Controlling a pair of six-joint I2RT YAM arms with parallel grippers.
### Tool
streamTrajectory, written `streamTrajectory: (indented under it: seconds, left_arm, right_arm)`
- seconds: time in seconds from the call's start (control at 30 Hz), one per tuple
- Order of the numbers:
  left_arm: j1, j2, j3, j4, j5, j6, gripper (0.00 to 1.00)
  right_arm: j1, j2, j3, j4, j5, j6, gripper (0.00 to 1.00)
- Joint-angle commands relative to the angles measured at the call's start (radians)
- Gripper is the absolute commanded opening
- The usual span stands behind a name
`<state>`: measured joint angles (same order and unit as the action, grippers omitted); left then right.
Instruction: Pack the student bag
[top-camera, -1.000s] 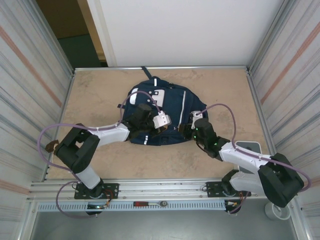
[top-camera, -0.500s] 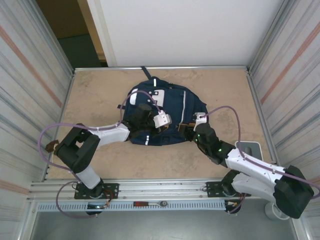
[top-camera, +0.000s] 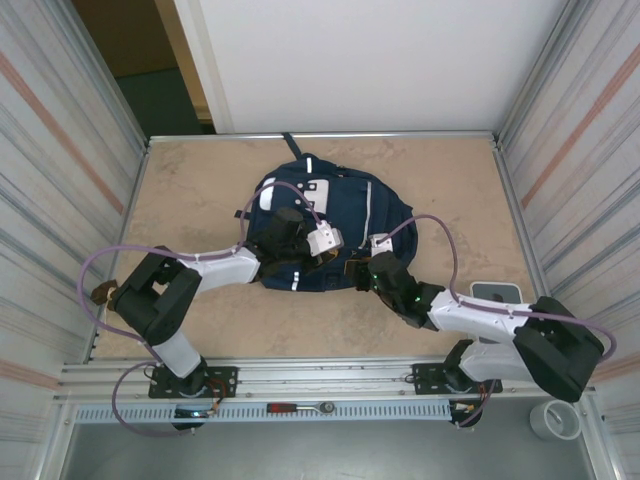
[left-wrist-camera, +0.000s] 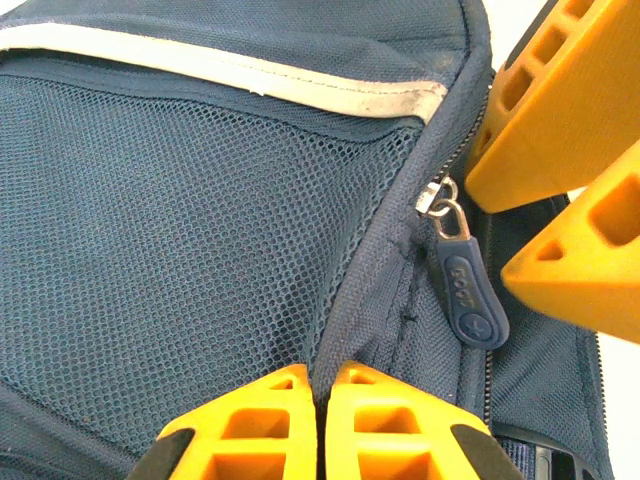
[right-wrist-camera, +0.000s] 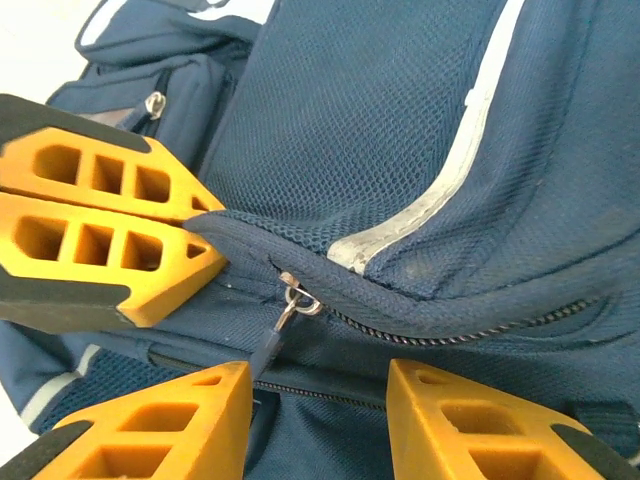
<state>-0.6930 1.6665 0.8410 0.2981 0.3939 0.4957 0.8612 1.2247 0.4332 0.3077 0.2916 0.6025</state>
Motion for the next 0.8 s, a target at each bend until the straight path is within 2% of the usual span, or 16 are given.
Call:
streamTrajectory:
  seconds: [0.0, 0.27, 0.47, 0.63, 0.77]
  left_arm:
    - [-0.001, -0.009, -0.006, 0.003, 0.038, -0.029, 0.0]
    - [-0.001, -0.018, -0.014, 0.004, 0.032, -0.025, 0.0]
    - [0.001, -0.019, -0.019, 0.006, 0.026, -0.023, 0.0]
    - [0.012, -0.03, -0.027, -0.006, 0.014, -0.007, 0.0]
    - [0.032, -0.04, -0.047, -0.003, 0.007, 0.014, 0.0]
  right_arm:
    - [0.009, 0.039, 0.023, 0.068, 0.005, 0.008, 0.38]
    - [0.009, 0.126, 0.053, 0.095, 0.012, 0.021, 0.34]
    - [0.009, 0.152, 0.041, 0.109, 0.04, 0.025, 0.22]
    - [0.006, 0.125, 0.031, 0.071, 0.066, -0.008, 0.0]
    - [-0.025, 0.09, 0.02, 0.023, 0.062, -0.043, 0.0]
